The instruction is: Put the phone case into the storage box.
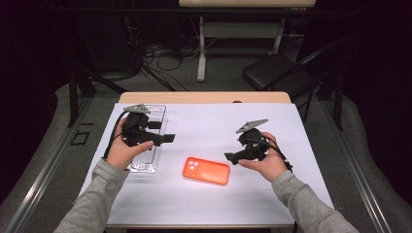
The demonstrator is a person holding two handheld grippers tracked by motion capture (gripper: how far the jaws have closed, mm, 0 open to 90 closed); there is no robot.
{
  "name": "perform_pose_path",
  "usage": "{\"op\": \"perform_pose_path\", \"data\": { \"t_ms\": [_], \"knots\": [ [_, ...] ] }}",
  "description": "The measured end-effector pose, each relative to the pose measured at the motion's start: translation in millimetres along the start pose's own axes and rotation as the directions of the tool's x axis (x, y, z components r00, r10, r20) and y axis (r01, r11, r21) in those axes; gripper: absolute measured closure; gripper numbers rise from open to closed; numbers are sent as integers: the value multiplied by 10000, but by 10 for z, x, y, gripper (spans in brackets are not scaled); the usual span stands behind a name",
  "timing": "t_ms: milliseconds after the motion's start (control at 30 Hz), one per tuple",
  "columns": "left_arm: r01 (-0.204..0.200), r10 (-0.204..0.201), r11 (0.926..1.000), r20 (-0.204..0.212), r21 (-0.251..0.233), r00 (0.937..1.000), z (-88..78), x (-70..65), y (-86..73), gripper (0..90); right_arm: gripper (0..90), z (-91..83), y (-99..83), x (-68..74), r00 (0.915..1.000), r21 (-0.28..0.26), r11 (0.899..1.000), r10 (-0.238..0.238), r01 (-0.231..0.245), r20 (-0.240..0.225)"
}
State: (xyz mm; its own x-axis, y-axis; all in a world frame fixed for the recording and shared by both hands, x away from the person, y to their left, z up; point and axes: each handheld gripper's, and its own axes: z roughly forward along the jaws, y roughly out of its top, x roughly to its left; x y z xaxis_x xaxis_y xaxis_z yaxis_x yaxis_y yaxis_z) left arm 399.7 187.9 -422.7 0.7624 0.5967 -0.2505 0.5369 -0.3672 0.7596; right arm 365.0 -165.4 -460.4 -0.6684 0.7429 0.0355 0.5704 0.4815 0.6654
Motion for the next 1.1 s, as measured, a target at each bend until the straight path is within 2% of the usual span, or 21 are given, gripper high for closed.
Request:
{"op": "perform_pose_path", "data": {
  "t_ms": [300, 400, 500, 667, 733, 833, 967, 1100],
  "knots": [
    [-92, 91, 9999, 161, 59, 9998, 125, -9, 122, 155, 171, 68, 78, -15, 9999, 188, 9998, -28, 30, -135],
    [-165, 164, 9998, 34, 75, 9999, 136, -8, 121, 155, 175, 71, 125, -9, 9998, 179, 9998, -116, 119, -156],
    [-154, 156, 9998, -123, 103, 9998, 128, 1, 110, 155, 189, 72, 149, -12, 9997, 180, 9998, -114, 118, -222],
    [-120, 122, 9998, -107, 138, 9999, 118, 17, 81, 155, 208, 85, 198, -1, 9994, 354, 9994, -47, 59, -332],
    [-145, 148, 9998, -221, 151, 9996, 115, 15, 82, 154, 208, 89, 219, 6, 9994, 414, 9990, -145, 158, -324],
    [-193, 195, 9998, -144, 82, 9997, 96, 15, 85, 155, 209, 106, 245, 13, 9992, 346, 9991, -247, 258, -312],
    [-249, 249, 9997, -240, 13, 9994, 53, 25, 80, 155, 213, 123, 287, 29, 9987, 653, 9969, -426, 444, -287],
    [-141, 137, 9998, -249, -157, 9996, 7, 54, 65, 155, 160, 143, 360, 67, 9984, 698, 9961, -534, 546, -190]
  ]
}}
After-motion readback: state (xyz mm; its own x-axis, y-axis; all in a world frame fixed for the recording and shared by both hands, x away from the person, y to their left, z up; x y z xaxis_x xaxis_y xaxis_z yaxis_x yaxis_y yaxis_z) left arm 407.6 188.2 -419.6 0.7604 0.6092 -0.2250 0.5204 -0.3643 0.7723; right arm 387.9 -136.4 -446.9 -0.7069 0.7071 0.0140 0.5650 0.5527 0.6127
